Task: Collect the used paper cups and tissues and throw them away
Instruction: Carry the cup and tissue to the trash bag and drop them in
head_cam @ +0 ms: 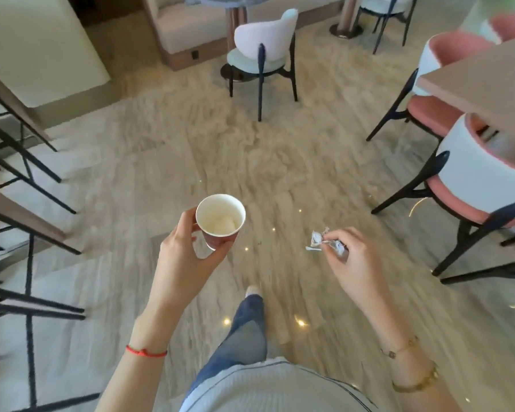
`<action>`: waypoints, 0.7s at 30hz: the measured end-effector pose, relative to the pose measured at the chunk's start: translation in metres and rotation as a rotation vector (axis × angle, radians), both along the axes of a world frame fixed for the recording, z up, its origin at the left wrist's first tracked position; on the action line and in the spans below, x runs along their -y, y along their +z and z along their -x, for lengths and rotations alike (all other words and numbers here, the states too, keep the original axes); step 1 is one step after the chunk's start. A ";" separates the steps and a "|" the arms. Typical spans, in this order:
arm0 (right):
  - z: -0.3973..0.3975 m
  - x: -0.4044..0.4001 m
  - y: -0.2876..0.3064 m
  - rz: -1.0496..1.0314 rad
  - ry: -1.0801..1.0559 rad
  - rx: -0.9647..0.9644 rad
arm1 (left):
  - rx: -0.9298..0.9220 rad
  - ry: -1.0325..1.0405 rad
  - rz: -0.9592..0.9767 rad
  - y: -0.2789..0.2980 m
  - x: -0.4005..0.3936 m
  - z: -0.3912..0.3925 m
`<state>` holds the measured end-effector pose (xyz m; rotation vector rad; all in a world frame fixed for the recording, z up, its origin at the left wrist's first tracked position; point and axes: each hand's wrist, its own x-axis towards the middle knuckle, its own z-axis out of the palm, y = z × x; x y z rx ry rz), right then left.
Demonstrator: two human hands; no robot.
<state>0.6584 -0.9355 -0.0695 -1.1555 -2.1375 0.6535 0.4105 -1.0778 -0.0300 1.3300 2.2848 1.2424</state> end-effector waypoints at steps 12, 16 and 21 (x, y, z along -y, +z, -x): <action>0.040 -0.266 0.015 -0.058 -0.266 0.039 | -0.024 -0.296 -0.018 0.000 -0.336 0.064; 0.051 -0.348 0.024 -0.077 -0.349 0.038 | -0.022 -0.361 -0.025 0.010 -0.437 0.075; 0.061 -0.440 0.018 -0.018 -0.399 0.036 | -0.013 -0.411 0.008 0.004 -0.546 0.088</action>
